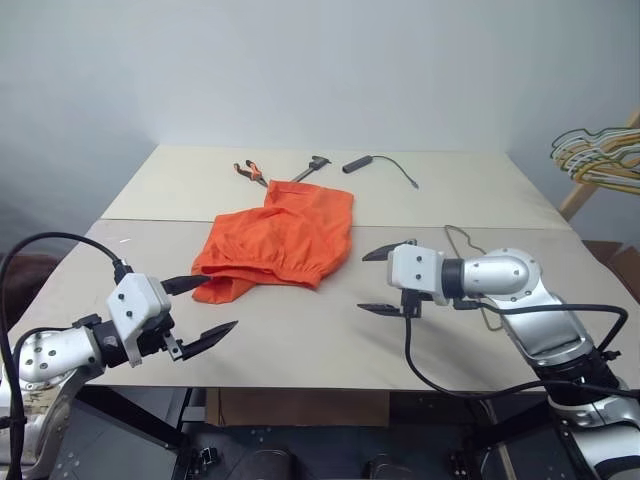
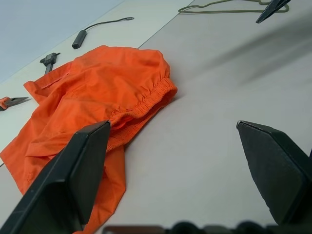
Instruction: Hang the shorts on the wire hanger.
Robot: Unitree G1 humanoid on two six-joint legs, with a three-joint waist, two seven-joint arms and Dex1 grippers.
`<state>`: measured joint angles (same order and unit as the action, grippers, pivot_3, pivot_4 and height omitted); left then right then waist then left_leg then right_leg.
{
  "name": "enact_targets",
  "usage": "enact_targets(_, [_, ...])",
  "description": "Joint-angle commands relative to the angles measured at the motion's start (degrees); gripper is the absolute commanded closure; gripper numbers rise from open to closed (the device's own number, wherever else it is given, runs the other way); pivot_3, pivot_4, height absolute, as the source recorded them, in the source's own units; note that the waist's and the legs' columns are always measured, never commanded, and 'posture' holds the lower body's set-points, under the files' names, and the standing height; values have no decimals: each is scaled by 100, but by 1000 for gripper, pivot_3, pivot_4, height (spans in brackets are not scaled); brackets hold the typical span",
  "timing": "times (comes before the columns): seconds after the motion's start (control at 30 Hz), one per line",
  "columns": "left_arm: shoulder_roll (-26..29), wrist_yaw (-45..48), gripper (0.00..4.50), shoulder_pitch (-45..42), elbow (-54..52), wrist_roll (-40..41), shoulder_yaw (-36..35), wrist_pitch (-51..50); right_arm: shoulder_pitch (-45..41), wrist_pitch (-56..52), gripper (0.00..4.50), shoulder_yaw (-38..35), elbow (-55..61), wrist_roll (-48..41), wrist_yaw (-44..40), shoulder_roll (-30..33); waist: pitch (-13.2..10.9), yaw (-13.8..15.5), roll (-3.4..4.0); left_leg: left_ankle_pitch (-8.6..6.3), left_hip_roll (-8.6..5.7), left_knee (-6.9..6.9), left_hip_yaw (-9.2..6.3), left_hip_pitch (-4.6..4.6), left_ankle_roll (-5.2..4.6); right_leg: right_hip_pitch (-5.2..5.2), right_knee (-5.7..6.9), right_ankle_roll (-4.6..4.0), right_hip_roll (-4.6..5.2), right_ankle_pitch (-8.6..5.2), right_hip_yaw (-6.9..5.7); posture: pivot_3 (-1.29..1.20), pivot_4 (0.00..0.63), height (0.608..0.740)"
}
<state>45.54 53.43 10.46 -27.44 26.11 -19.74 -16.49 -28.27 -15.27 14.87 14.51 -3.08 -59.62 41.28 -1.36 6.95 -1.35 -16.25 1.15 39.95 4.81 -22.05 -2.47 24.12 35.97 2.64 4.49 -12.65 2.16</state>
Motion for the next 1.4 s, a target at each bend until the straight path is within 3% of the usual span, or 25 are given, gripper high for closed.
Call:
enact_targets(0.03, [28, -99, 0, -94, -53, 57, -89, -58, -50, 10, 7, -154, 170, -25, 33, 49, 0, 0, 0, 0, 0, 0, 0, 0, 0, 0, 0, 0, 0, 0, 0, 201, 0, 740])
enact_targets(0.43, [55, -191, 0, -73, -64, -148, -33, -41, -60, 13, 7, -156, 163, -27, 34, 45, 0, 0, 0, 0, 0, 0, 0, 0, 0, 0, 0, 0, 0, 0, 0, 197, 0, 740])
enact_targets(0.67, [251, -27, 0, 101, 484, -607, -295, 378, -153, 6, 7, -100, 185, 44, 26, 30, 0, -30, 0, 0, 2, -1, 3, 0, 0, 2, 0, -2, -1, -1, -1, 167, 0, 740])
enact_targets(0.87, [243, -118, 0, -730, 1856, -1221, 106, 1455, -37, -41, 7, -53, 267, 104, 150, -57, 2, 1, -4, 0, 4, 0, 3, 2, 1, -1, 0, -8, 0, -5, -12, 163, 0, 740])
enact_targets(1.1, [416, -542, 0, -2102, 3935, -2577, 975, 2886, 0, -118, 7, -77, 336, 131, 223, -98, 9, -18, -13, -1, 4, 0, 13, -8, 4, 5, -2, -10, -2, -1, -14, 143, 0, 740])
enact_targets(1.33, [100, -930, 0, -3259, 5699, -3169, 1662, 3617, 73, -167, 7, -75, 414, 182, 228, -78, 11, -8, -16, -1, 4, 2, 15, -9, 4, 5, 2, -9, -4, 0, -17, 125, 0, 740])
enact_targets(1.4, [-65, -786, 183, -3475, 6037, -2932, 1659, 3678, 91, -200, 0, -82, 440, 183, 238, -72, 11, -9, -17, -1, 4, 2, 16, -11, 5, 6, 1, -7, -4, 1, -16, 119, 0, 740])
